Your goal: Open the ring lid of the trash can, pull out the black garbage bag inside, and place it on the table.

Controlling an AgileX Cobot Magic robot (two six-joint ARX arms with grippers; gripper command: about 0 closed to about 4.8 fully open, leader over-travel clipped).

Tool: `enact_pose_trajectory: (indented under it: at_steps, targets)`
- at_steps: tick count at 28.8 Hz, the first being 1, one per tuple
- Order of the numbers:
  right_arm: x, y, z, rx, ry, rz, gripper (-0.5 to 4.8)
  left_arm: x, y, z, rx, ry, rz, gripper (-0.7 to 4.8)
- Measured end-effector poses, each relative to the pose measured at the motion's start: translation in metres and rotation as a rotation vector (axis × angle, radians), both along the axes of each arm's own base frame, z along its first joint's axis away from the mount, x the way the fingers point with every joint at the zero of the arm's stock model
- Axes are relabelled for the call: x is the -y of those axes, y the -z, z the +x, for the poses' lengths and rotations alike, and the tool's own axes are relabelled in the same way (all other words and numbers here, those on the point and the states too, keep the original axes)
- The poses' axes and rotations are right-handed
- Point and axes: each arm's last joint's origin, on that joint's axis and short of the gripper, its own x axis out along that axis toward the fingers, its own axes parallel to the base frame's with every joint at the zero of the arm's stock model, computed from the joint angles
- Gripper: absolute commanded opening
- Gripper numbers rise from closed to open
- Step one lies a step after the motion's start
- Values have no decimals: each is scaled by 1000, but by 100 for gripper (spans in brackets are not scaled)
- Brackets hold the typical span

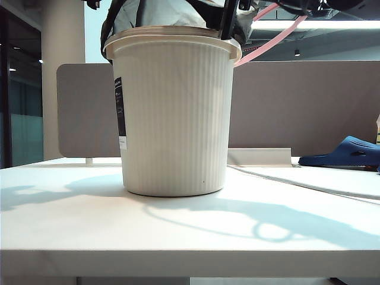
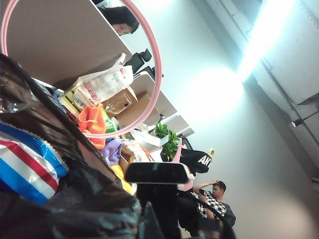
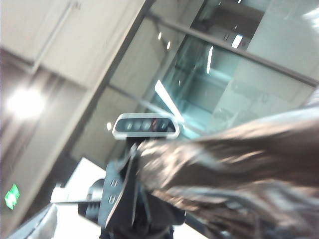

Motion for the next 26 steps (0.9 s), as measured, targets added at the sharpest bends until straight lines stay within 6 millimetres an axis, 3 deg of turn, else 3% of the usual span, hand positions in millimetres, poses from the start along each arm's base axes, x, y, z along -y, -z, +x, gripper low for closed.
enact_pose_trajectory:
  at_steps: [7,12,18,26]
  targets:
    - [5,-3,-10,187,-95,-245,431,0,-1,-1,10,22,2,-6]
    - [32,-17,-12,279,-72,-307,430,0,-1,-1,12,30,4,-6]
    - [55,-23,-22,9,50,-380,427,0,-1,-1,12,32,3,-6]
    - [59,-22,-19,-188,206,-313,426,0,-1,-1,13,31,3,-6]
